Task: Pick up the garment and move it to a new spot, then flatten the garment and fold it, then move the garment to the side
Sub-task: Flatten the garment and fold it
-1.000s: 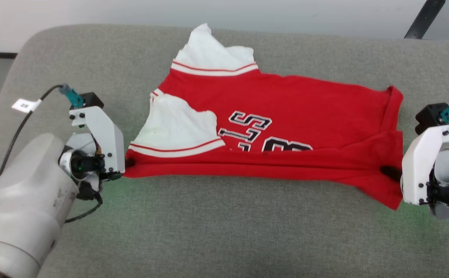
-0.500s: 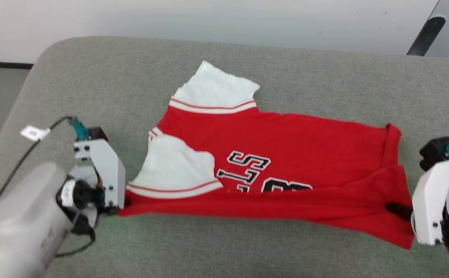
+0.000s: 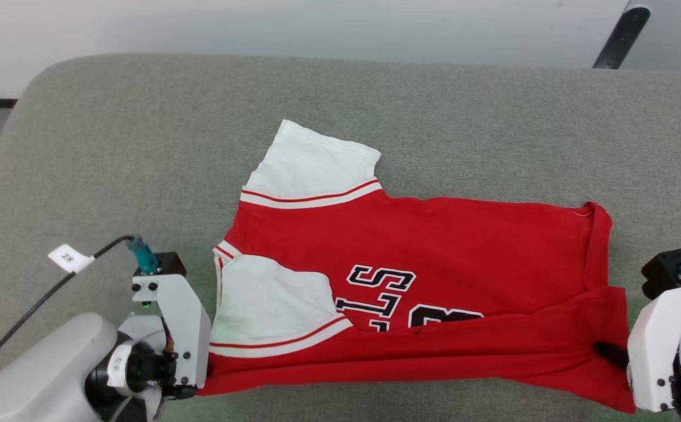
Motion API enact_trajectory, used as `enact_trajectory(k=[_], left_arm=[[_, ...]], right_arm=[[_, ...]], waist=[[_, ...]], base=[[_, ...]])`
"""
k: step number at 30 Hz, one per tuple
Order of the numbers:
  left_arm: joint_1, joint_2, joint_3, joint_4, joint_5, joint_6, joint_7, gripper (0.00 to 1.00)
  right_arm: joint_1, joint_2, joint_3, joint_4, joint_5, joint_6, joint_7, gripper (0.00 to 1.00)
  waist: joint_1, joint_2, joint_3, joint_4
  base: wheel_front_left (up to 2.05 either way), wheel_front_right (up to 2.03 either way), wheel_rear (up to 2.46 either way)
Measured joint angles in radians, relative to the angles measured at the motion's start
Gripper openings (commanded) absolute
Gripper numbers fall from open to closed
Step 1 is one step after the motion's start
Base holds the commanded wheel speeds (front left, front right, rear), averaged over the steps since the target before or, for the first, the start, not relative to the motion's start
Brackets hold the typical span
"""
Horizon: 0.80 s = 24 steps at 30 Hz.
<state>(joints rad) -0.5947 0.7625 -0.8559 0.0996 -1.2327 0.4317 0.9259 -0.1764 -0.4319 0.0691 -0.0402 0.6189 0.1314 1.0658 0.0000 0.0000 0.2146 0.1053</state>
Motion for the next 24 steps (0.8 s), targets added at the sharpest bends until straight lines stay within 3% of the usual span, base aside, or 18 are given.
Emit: enact_trajectory(k=[1,2,4,5,6,7,8,9,19,24], left_arm=[[0.001,0.003,0.0,-0.006,0.003,0.0,-0.006,0.0],[0.001,0.007,-0.001,-0.012,0.011,0.0,-0.016,0.23],[0.001,0.007,0.005,-0.013,0.01,0.0,-0.024,0.3],[0.002,0.008,0.002,-0.016,0.015,0.0,-0.026,0.44],[0.003,0.009,0.006,-0.019,0.017,0.0,-0.036,0.51],[0.001,0.011,0.008,-0.024,0.022,-0.002,-0.044,0.58],[0.0,0.015,0.011,-0.031,0.031,-0.01,-0.056,0.76],[-0.003,0.017,0.014,-0.037,0.042,-0.017,-0.075,1.0],[-0.025,0.004,0.054,-0.018,0.105,-0.106,-0.258,1.0],[-0.033,-0.02,0.063,0.021,0.149,-0.163,-0.371,1.0]], right_arm=[[0.0,0.006,0.006,0.009,-0.006,0.0,-0.01,0.0],[-0.002,0.013,0.007,0.02,-0.006,0.0,-0.025,0.0],[-0.004,0.024,0.02,0.038,-0.014,0.0,-0.045,0.06],[-0.004,0.026,0.024,0.044,-0.015,0.0,-0.059,0.36],[-0.005,0.029,0.028,0.048,-0.016,0.0,-0.074,0.45],[-0.006,0.029,0.035,0.05,-0.018,0.0,-0.082,0.62],[-0.007,0.028,0.044,0.051,-0.019,0.0,-0.088,1.0],[-0.007,0.028,0.049,0.05,-0.016,0.0,-0.097,1.0],[0.005,0.023,0.07,0.011,-0.023,0.0,-0.24,1.0],[0.025,0.008,0.082,-0.049,-0.073,0.0,-0.407,1.0]], waist=[[0.0,0.0,0.001,-0.005],[0.0,0.0,0.002,-0.009],[0.0,0.0,0.001,-0.015],[0.0,0.0,-0.001,-0.017],[0.0,0.0,-0.004,-0.019],[0.0,0.0,-0.007,-0.02],[0.0,0.0,-0.01,-0.021],[0.0,0.0,-0.013,-0.023],[0.0,0.0,-0.06,-0.04],[0.0,0.0,-0.084,-0.059]], base=[[0.0,0.0,0.0],[0.0,0.0,0.0],[0.0,0.0,0.0],[0.0,0.0,0.0],[0.0,0.0,0.0],[0.0,0.0,0.0],[0.0,0.0,0.0],[0.0,0.0,0.0],[0.0,0.0,0.0],[0.0,0.0,0.0]])
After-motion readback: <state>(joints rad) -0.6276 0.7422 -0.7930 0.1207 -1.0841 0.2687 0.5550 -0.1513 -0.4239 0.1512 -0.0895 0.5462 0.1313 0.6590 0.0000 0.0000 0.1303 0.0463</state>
